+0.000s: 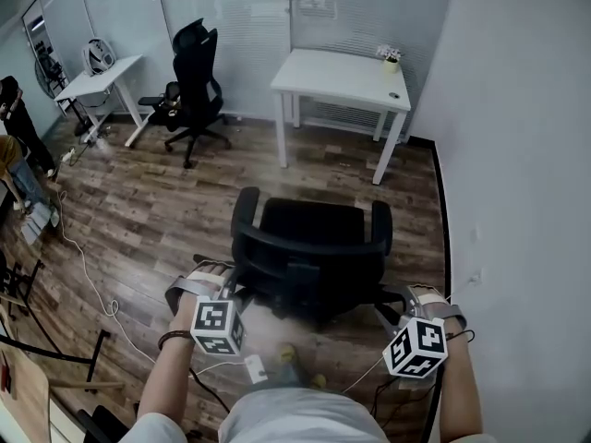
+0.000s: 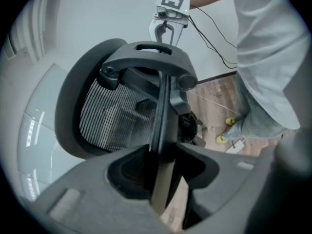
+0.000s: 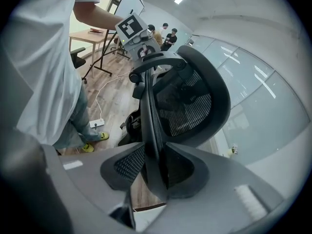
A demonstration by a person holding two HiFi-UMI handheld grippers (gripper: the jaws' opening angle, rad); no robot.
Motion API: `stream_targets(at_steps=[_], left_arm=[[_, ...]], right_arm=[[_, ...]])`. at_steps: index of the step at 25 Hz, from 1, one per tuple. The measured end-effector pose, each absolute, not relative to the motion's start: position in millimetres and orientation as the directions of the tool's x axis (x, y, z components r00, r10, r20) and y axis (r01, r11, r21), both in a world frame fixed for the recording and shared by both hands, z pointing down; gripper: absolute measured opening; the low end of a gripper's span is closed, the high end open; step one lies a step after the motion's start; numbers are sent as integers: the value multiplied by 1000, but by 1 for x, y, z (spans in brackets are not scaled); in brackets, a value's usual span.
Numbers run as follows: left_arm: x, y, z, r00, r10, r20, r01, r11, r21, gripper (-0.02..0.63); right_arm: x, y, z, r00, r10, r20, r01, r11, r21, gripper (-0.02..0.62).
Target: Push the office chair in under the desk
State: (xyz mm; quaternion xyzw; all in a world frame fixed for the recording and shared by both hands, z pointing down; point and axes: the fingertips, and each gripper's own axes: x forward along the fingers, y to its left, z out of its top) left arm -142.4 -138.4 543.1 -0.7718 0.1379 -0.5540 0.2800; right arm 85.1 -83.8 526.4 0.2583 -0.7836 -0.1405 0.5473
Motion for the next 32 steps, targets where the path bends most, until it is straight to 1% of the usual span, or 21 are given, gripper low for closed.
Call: stream_targets(at_steps=[8, 12, 23, 32], left_arm=[[-143, -138, 544, 353, -519, 779, 107, -804, -585, 160], [-143, -138, 545, 358, -519, 776, 107, -803, -586, 158], [-143, -158, 542, 376, -530, 761, 103, -792, -602, 164], [-140, -209, 543, 394, -538, 746, 106, -779, -618, 167]], right_arm=[[82, -86, 536, -247, -527, 813, -196, 849, 490, 127], [79, -95, 550, -188, -555, 811, -152, 832, 534, 141], [78, -114, 548, -205, -583, 786, -200, 811, 549, 158], [79, -162, 549, -194, -608, 770, -233, 791, 566, 164]])
